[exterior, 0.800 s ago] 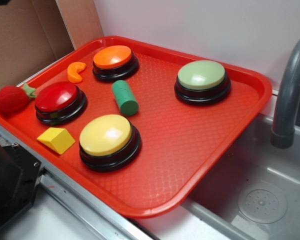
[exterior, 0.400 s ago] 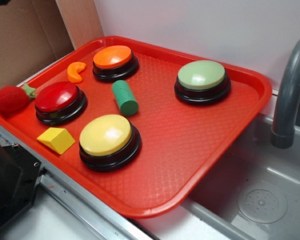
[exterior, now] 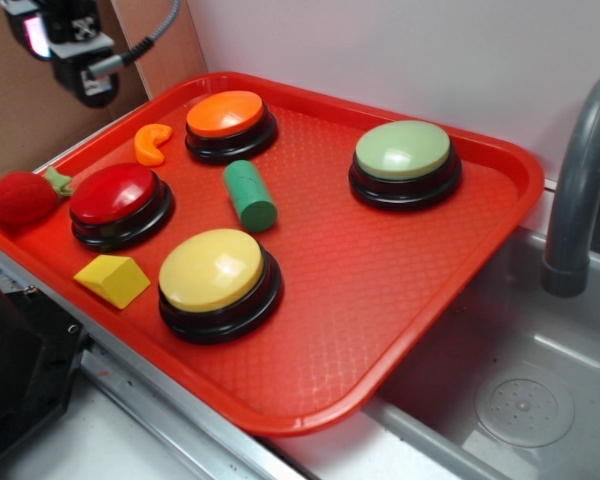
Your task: Push the red button.
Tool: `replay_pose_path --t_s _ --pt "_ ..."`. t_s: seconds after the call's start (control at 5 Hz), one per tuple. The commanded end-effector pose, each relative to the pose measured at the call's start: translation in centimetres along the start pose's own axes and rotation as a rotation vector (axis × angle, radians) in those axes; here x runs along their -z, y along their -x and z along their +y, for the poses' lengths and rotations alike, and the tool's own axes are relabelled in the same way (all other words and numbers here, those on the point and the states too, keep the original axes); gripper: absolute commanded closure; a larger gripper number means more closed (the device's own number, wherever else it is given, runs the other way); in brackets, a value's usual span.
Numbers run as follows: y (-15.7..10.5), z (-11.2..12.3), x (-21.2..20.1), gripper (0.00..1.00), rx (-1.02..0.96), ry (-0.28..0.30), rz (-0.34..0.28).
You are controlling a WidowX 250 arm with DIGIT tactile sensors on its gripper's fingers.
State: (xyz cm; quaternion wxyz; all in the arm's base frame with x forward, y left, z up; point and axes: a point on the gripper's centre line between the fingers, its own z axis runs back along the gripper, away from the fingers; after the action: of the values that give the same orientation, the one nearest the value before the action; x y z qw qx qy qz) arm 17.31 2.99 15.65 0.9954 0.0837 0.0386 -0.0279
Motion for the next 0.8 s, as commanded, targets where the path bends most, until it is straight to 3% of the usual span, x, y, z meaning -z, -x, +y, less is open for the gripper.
replay_pose_path --t_s 0.0,0.2,0.4,0.6 --pt "0.1 3.0 6.4 0.00 -0.035 -0.043 -0.032" --pt "0.7 3.8 9.5 0.00 -0.062 0.027 -0.059" --pt "0.1 3.7 11.3 0.00 -0.053 0.050 -0.039" --pt "-0.9 3.5 12.6 0.00 -0.023 0.062 -0.060"
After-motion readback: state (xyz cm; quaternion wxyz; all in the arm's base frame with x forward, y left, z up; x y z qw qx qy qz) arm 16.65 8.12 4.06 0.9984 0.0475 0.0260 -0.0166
